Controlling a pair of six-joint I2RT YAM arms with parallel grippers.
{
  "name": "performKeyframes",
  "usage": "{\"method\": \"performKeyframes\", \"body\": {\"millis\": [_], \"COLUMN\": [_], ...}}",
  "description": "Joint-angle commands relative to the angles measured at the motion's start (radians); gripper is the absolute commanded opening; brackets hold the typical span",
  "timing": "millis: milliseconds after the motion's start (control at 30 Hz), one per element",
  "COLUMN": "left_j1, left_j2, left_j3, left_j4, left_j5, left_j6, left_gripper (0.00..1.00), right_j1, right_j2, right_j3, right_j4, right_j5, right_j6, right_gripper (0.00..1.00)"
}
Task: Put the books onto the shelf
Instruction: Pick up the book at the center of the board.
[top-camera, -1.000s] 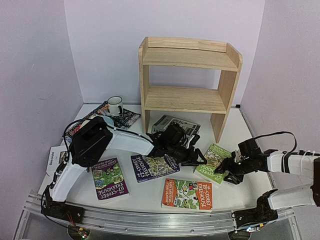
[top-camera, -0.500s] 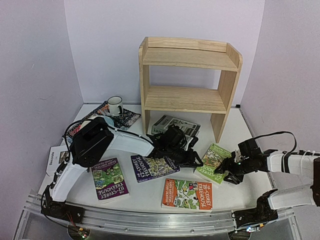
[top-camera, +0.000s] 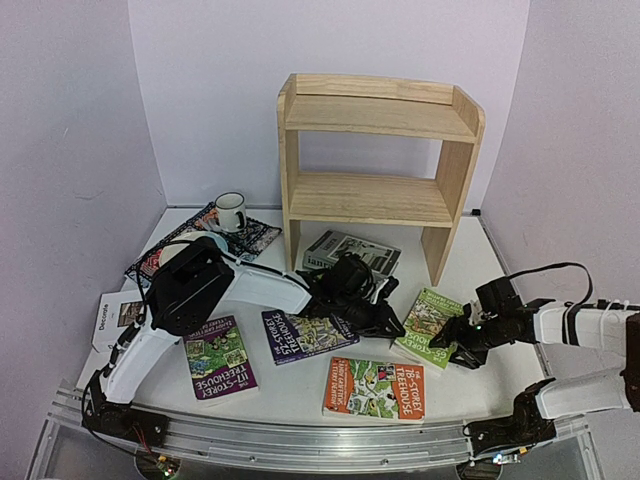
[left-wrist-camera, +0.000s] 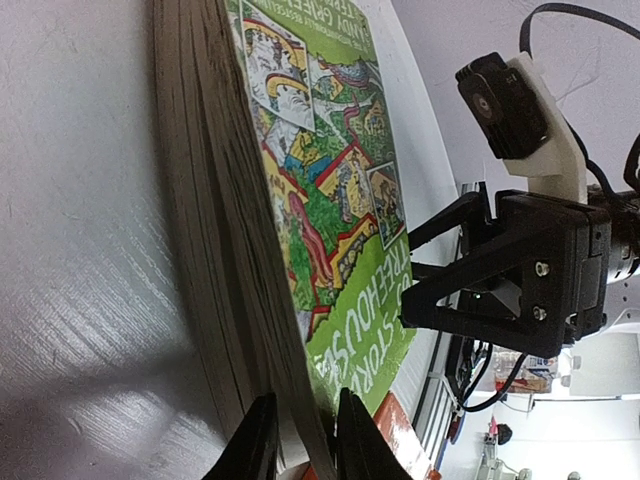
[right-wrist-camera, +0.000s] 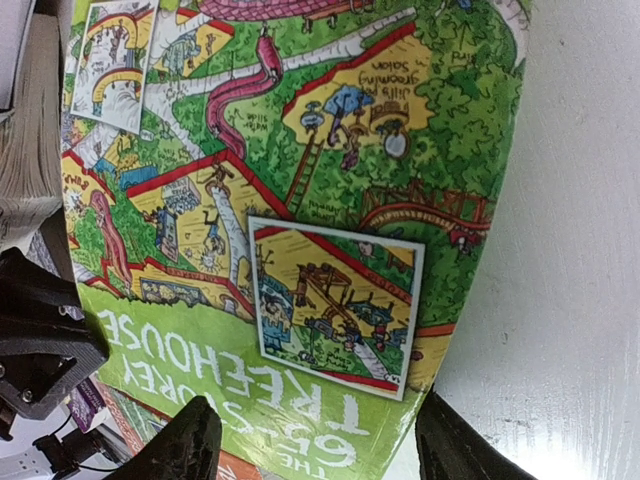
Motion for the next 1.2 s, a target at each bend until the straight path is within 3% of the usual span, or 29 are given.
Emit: {"method": "performKeyframes", "body": {"millis": [0,133,367,633,833,867,1000,1167], "left_j1": [-0.015,-0.015,-0.015,-0.014,-0.013,-0.013,-0.013,-0.011], "left_j2": [-0.015,0.000,0.013,0.002,-0.009,-0.013,-0.015,-0.015], "left_j3": [0.060,0.076,0.078,0.059,0.056,0.056,0.065,0.054], "left_j4": [0.046,0.060,0.062,0.061,0.065,0.065,0.066,0.065], "left_j5": [0.068,0.114,0.125,0.088,0.115,0.115,0.126,0.108], "left_j6": [-0.019,-0.043,-0.049,-0.042,-0.027,-0.024,-0.024,-0.026], "left_gripper": [0.20,0.19,0.41,0.40,0.48,0.47,0.26,0.10], "right_j1": [0.005,0.005,0.005,0.005,0.006,0.005,0.006,0.005], "right_j2": [0.003,-0.002,-0.005,-0.004,-0.001,-0.001,-0.004,-0.008], "right_j3": [-0.010,-0.012,-0.016,-0.014,-0.017,-0.017,-0.017,-0.016], "right_j4": [-0.007,-0.006,-0.007,-0.007,-0.006,-0.006,-0.007,-0.008], "right_j5": [-0.014,-0.012,-0.012,-0.012,-0.010,-0.011,-0.011,-0.010], "right_j6": [-0.002,-0.002,-0.002,-0.004,-0.005,-0.005,-0.002,-0.002], "right_gripper": [0.66,0.66,0.67,0.67,0.67,0.67,0.67,0.67]}}
